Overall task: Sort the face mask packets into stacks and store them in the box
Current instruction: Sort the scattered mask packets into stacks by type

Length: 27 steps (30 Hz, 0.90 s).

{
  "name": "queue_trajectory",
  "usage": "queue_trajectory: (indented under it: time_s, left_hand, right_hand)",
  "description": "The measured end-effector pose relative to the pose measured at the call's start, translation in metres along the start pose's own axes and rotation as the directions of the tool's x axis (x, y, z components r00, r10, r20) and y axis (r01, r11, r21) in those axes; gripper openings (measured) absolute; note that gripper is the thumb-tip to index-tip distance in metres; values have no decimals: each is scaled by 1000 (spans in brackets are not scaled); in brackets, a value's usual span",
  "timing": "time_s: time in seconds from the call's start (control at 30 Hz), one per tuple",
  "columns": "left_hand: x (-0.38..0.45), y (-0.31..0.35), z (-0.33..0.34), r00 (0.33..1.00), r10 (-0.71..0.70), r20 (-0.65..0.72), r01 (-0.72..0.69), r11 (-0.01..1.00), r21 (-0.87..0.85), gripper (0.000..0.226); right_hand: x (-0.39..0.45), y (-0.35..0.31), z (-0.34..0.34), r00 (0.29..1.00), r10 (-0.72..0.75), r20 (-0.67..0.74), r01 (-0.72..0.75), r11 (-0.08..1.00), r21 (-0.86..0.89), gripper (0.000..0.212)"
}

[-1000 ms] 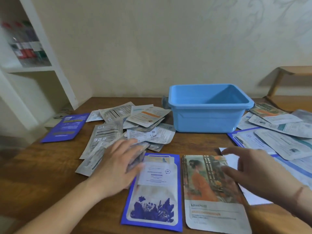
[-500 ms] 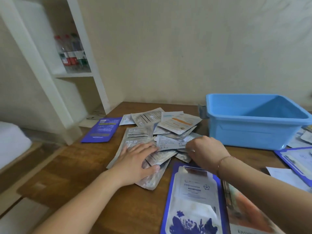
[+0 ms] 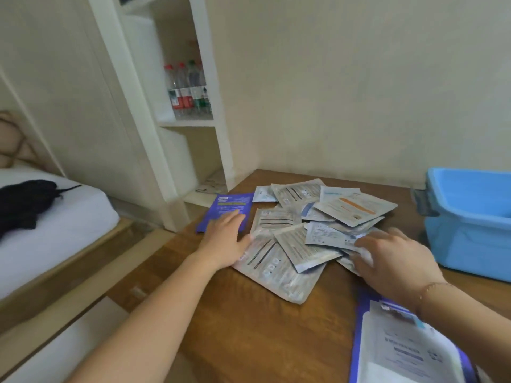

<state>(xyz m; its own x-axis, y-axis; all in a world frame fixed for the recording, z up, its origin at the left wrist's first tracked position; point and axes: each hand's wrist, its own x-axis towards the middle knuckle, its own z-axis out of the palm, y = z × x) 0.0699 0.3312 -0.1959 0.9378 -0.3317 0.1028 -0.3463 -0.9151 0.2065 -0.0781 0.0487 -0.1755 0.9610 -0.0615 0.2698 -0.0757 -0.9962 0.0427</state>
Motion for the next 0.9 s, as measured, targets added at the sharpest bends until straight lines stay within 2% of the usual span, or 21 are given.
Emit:
queue_trajectory:
  time_s: [0.07,0.1,0.23,0.33,0.43,0.53,0.63,0.73,0.83,0.9]
  left_hand:
    - [5,-29,0,990,-101,95,94,993,75,69]
    - [5,-38,0,988,-106,116,97,992,83,67]
    - [-17,-49,-11,999,43,29,-48,976,213,52]
    - [-56,-55,-19,991,134,24,-136,975,176,51]
    - [-110,-63,-22,974,223,39,-226,968,109,66]
    - [-157,-70,-20,940,340,27,-340,927,158,84]
    - [-189,-82,-13,870,487,-70,-461,857,228,71]
    - [-207,-92,-10,792,583,-182,-536,806,253,39]
    - [-219,-92,-17,704,569,-425,-565,811,149,23]
    - [-225,-91,-22,674,463,-576,-546,837,35,20]
  right_hand:
    - [0,-10,-5,999,-37,-10,38,999,6,37]
    - [1,-15,-6,999,-52,-1,52,998,29,38]
    - [7,-38,-4,994,-105,8,103,989,102,37]
    - [9,-67,-4,979,-205,9,201,964,173,37]
    - [6,-116,-12,911,-412,-15,400,875,274,41]
    - [-3,-174,-11,800,-599,2,572,765,297,54]
    - [-17,-217,-3,718,-694,58,670,711,215,63]
    - [-29,-229,6,714,-698,55,685,713,152,57]
    - [-41,-230,10,718,-695,-16,692,712,118,34]
    - [-46,-225,4,723,-677,-134,690,701,183,13]
